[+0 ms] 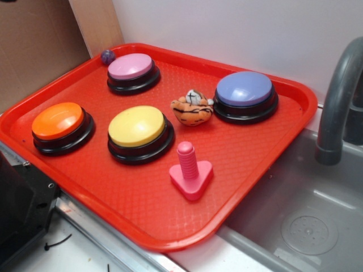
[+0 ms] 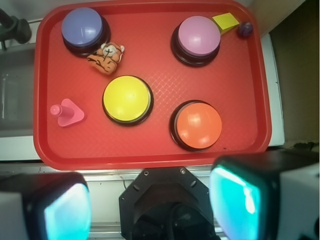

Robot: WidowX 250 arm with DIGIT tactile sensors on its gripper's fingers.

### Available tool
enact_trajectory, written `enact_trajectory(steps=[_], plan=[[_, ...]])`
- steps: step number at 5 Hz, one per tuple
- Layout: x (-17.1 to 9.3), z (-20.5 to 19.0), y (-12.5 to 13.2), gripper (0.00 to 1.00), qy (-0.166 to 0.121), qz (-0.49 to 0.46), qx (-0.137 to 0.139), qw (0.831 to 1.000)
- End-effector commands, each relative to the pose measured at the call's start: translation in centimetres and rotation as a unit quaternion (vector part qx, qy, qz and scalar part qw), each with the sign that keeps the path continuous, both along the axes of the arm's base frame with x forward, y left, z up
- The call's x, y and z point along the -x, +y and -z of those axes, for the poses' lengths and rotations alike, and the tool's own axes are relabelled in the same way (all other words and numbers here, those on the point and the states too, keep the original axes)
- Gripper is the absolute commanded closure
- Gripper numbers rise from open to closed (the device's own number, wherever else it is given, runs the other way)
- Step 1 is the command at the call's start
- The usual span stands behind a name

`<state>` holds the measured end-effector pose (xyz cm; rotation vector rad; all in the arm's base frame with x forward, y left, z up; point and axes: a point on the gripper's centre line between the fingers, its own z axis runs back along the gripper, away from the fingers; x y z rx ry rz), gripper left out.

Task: Push the orange button.

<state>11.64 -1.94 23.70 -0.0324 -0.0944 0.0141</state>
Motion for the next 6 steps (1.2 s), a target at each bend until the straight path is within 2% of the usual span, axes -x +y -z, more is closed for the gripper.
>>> enact_trajectory(steps=[1, 2, 3, 4, 5, 6], plan=[[0.0, 0.0, 0.0, 0.0, 0.0, 0.0, 0.0, 1.0], [-3.2, 5.0, 2.5, 0.0, 0.053, -0.074, -0.056, 0.994], [-4.3, 8.4, 3.7, 0.0, 0.042, -0.058, -0.051, 0.996], [-4.5, 12.4, 5.1, 0.0, 0.032, -0.022, -0.06, 0.997], [-4.0, 14.4, 6.5, 0.0, 0.036, 0.009, -0.061, 0.997], [-4.4, 16.5, 7.2, 0.0, 0.054, 0.025, -0.059, 0.996]])
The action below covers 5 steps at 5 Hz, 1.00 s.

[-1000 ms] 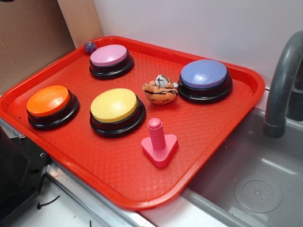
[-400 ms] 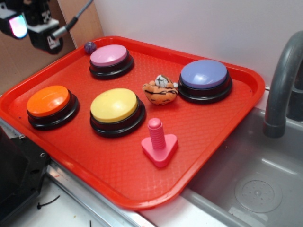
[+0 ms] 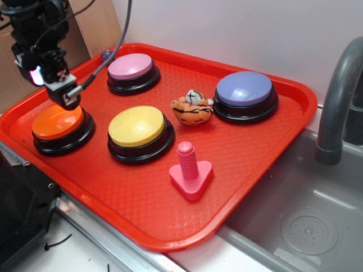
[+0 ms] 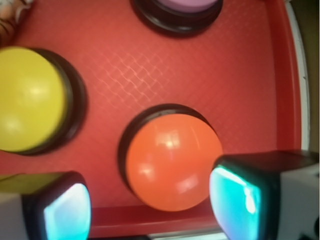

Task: Push the orange button.

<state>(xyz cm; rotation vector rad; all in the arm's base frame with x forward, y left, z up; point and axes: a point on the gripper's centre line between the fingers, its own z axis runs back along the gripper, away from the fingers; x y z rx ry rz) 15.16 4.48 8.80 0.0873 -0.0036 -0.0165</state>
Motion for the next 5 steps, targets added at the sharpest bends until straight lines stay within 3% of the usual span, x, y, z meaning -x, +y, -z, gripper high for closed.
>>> enact_trajectory(steps=[1, 3, 5], plan=[[-1.4, 3.7, 0.7, 0.0, 0.032, 0.032, 0.01, 0.999], [-1.4, 4.0, 1.1, 0.0, 0.037, 0.034, 0.01, 0.999], [-2.9, -0.9, 0.9, 0.0, 0.009, 0.028, -0.014, 0.999]])
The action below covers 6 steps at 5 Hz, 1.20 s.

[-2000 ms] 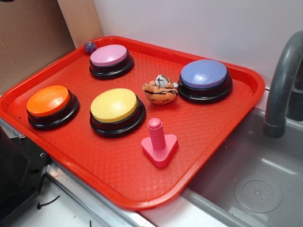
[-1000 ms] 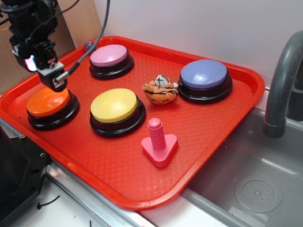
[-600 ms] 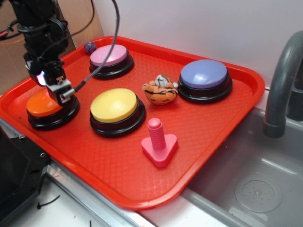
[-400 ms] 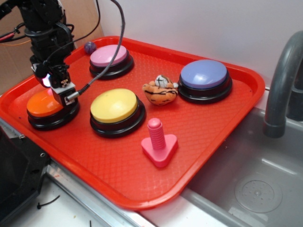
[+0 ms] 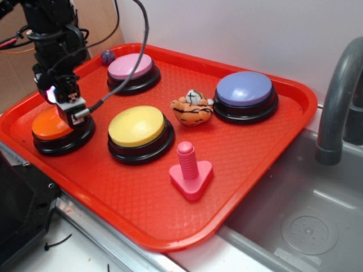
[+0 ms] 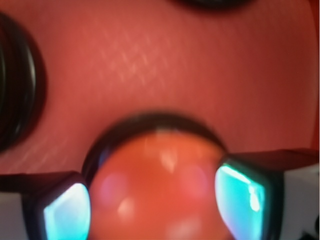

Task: Push the orange button.

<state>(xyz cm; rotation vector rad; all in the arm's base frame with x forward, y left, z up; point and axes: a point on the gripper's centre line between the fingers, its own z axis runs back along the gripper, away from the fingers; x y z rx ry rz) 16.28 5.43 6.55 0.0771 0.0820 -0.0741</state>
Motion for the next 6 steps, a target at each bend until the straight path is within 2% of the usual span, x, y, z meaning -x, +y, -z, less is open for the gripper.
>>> enact_trajectory(steps=[1, 2, 6], plan=[[-1.7, -3.8, -0.2, 0.0, -0.035, -0.004, -0.027, 0.999], [-1.5, -5.0, -0.3, 0.0, -0.03, -0.002, -0.028, 0.999], [-1.3, -8.6, 0.0, 0.0, -0.049, -0.02, -0.023, 0.998]])
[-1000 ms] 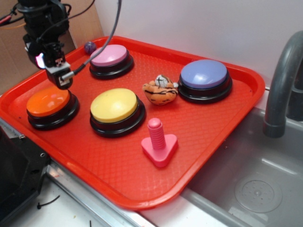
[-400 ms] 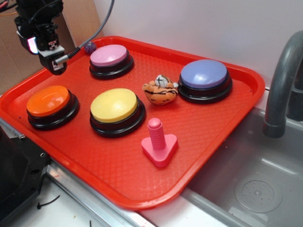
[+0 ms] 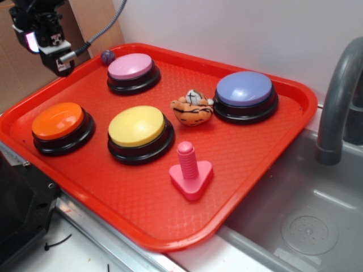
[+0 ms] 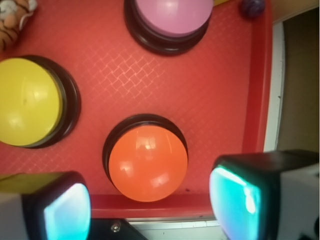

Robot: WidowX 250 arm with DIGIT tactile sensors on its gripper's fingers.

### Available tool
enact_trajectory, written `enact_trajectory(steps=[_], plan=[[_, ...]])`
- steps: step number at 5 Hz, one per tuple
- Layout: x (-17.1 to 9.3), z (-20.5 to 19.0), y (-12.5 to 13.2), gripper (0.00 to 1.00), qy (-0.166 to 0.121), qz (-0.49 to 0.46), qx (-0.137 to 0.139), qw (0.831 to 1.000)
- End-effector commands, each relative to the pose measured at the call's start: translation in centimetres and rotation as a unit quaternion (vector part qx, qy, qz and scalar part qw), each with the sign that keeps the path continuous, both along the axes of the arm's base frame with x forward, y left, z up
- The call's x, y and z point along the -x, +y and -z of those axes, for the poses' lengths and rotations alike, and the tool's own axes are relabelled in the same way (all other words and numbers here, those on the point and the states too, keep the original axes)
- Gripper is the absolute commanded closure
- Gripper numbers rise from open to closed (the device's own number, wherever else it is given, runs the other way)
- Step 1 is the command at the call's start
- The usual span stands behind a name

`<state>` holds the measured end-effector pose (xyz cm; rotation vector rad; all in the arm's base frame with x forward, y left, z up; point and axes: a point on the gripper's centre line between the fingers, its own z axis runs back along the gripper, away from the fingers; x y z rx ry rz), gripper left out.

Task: Push the orange button.

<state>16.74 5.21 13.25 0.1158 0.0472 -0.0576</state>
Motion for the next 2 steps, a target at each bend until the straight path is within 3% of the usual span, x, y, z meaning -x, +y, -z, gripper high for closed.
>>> enact_trajectory(steps=[1, 2], plan=[[-0.79, -2.68, 0.35, 0.0, -0.031, -0.015, 0.005, 0.999], [-0.62, -3.3, 0.5, 0.0, -0.039, -0.015, 0.007, 0.999]])
